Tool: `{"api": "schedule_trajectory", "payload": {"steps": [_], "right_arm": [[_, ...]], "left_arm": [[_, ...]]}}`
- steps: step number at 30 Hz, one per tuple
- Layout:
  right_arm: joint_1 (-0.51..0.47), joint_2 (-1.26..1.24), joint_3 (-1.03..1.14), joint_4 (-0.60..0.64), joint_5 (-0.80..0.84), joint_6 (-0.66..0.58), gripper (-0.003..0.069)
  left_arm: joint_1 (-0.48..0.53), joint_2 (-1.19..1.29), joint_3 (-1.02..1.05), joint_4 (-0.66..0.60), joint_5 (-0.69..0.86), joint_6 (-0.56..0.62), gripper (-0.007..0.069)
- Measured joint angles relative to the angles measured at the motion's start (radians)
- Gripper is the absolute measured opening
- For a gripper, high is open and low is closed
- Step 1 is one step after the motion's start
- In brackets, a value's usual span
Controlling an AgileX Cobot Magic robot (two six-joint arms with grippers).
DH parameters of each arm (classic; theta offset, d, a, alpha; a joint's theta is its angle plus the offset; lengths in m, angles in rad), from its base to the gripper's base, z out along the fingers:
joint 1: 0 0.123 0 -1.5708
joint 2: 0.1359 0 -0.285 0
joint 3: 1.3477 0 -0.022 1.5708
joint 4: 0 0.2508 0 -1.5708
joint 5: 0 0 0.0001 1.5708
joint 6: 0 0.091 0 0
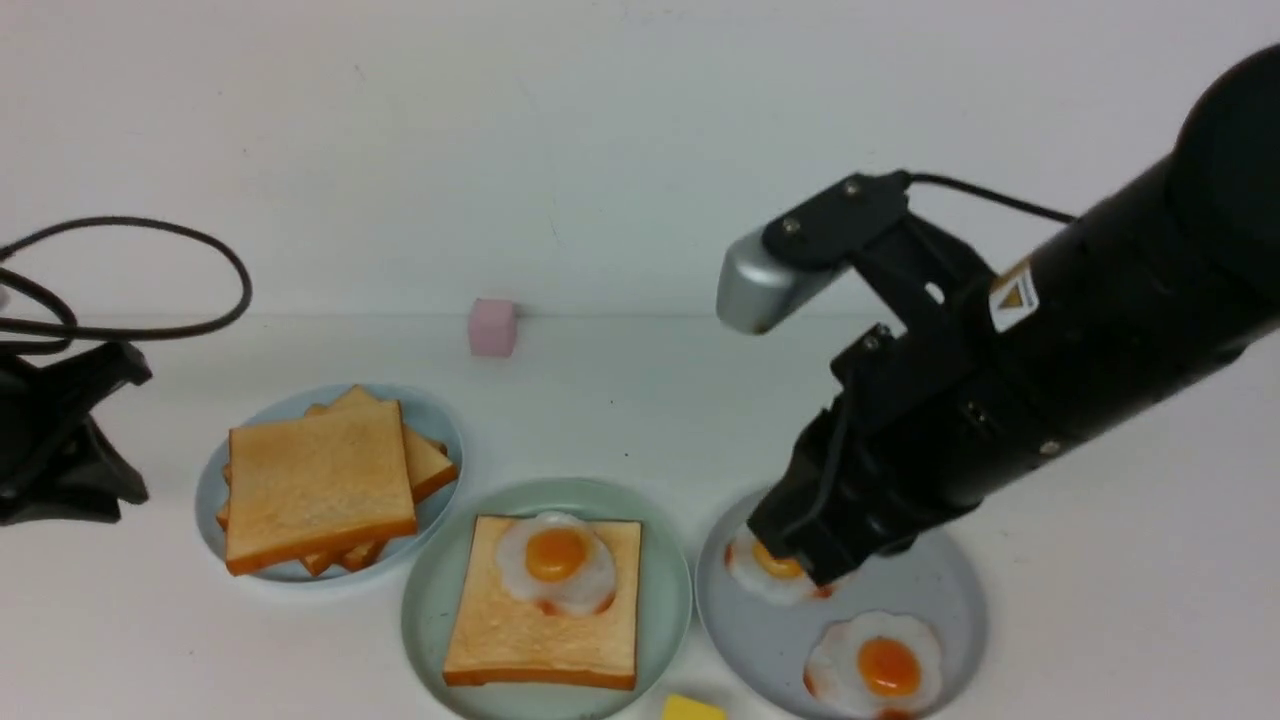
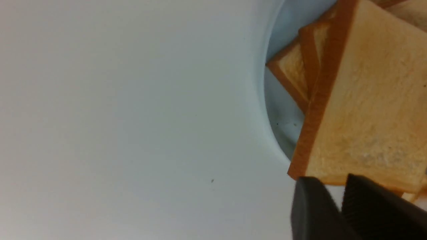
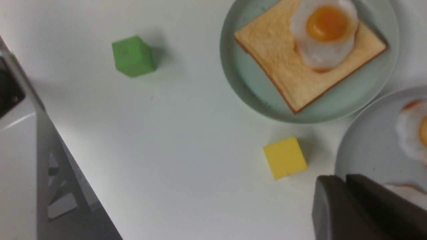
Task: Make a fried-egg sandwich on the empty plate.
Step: Use the left arm to grab a slice of bread
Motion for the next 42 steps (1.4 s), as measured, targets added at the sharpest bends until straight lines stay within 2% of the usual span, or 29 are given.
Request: {"api": "schedule_trajectory", "payload": {"steps": [4, 8, 11, 14, 19, 22, 25, 29, 38, 42], "right_arm": [[0.000, -0.003, 0.004, 0.010, -0.007, 0.000, 0.0127], [0.000, -0.003, 0.004, 0.037, -0.014, -0.001, 0.0138], [0.000, -0.003, 0.004, 0.050, -0.014, -0.003, 0.0142], [0.000, -0.003, 0.004, 0.057, -0.014, -0.003, 0.0146], [0.000, -0.003, 0.004, 0.057, 0.004, -0.003, 0.0155], [0.000, -0.003, 0.004, 0.058, 0.015, -0.003, 0.0159], [0.000, -0.006, 0.004, 0.063, 0.032, -0.003, 0.0163], [0.000, -0.018, 0.004, 0.063, 0.035, -0.003, 0.0168], [0.001, -0.040, 0.004, 0.067, 0.042, -0.003, 0.0183], [0.001, -0.040, 0.004, 0.067, 0.053, -0.003, 0.0190]], "left_arm": [[-0.045, 0.057, -0.005, -0.004, -0.021, 0.026, 0.0375], [-0.087, 0.112, -0.005, -0.021, -0.076, 0.069, 0.0468], [-0.095, 0.139, -0.005, -0.040, -0.109, 0.086, 0.0477], [-0.094, 0.160, -0.005, -0.063, -0.128, 0.128, 0.0456], [-0.094, 0.181, -0.005, -0.071, -0.138, 0.159, 0.0328], [-0.094, 0.192, -0.006, -0.076, -0.145, 0.160, 0.0223], [-0.094, 0.200, -0.006, -0.078, -0.145, 0.160, 0.0178], [-0.094, 0.200, -0.006, -0.078, -0.143, 0.160, 0.0197], [-0.094, 0.200, -0.006, -0.078, -0.125, 0.160, 0.0379], [-0.094, 0.200, -0.006, -0.083, -0.124, 0.160, 0.0414]]}}
